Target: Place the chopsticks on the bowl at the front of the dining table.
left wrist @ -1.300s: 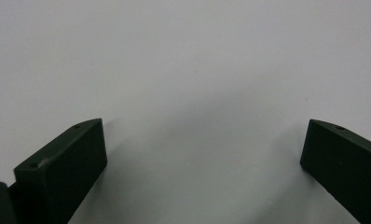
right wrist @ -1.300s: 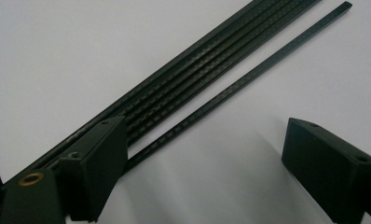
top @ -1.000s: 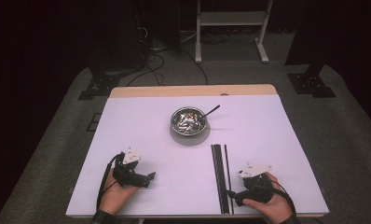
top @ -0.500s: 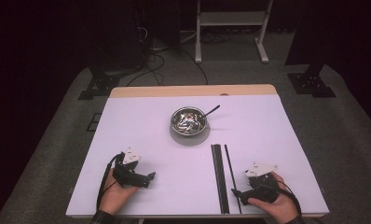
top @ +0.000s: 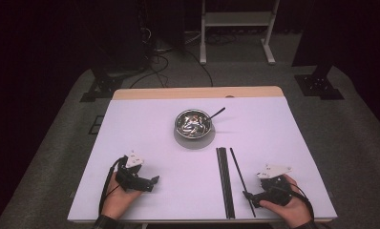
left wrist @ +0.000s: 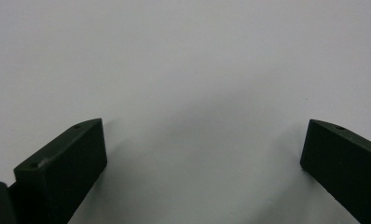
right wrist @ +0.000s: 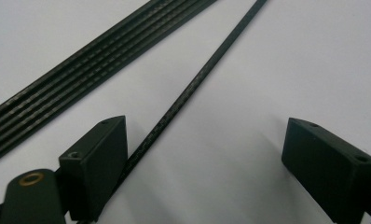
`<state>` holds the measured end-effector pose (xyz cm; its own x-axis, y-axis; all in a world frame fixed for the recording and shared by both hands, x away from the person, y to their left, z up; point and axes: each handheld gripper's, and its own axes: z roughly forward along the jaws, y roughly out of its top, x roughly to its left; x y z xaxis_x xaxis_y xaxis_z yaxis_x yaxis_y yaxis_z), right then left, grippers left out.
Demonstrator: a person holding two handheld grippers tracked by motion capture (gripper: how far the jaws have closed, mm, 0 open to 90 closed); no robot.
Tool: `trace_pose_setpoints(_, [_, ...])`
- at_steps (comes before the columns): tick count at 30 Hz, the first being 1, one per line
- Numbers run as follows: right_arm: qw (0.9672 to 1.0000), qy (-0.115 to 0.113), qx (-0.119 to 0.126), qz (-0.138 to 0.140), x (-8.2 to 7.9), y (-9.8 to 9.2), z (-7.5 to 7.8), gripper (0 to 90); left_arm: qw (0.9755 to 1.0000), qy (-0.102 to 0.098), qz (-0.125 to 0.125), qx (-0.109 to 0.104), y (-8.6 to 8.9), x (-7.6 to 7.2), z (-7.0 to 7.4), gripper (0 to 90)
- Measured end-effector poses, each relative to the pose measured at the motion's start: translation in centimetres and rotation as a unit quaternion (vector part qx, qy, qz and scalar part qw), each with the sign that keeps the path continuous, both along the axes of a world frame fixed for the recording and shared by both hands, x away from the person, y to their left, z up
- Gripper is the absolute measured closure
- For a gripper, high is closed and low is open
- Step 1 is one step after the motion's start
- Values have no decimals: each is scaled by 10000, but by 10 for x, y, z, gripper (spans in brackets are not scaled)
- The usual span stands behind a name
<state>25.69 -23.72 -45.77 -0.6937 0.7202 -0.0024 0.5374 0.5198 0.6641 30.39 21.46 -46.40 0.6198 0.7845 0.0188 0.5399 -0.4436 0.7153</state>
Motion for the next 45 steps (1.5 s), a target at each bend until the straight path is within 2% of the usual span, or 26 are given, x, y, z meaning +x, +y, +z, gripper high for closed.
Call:
trace_pose_setpoints(23, [9991, 26, -28, -411, 9, -29, 1, 128, 10000, 2, 0, -1, 0, 0, 0, 0])
trace_pose_setpoints(31, [9989, 30, -27, -469, 11, -34, 1, 128, 10000, 1, 0, 0, 0, 0, 0, 0])
trace_pose_setpoints(45, [9971, -1, -49, -758, 17, -54, 2, 128, 10000, 1, 7, -12, 0, 0, 0, 0])
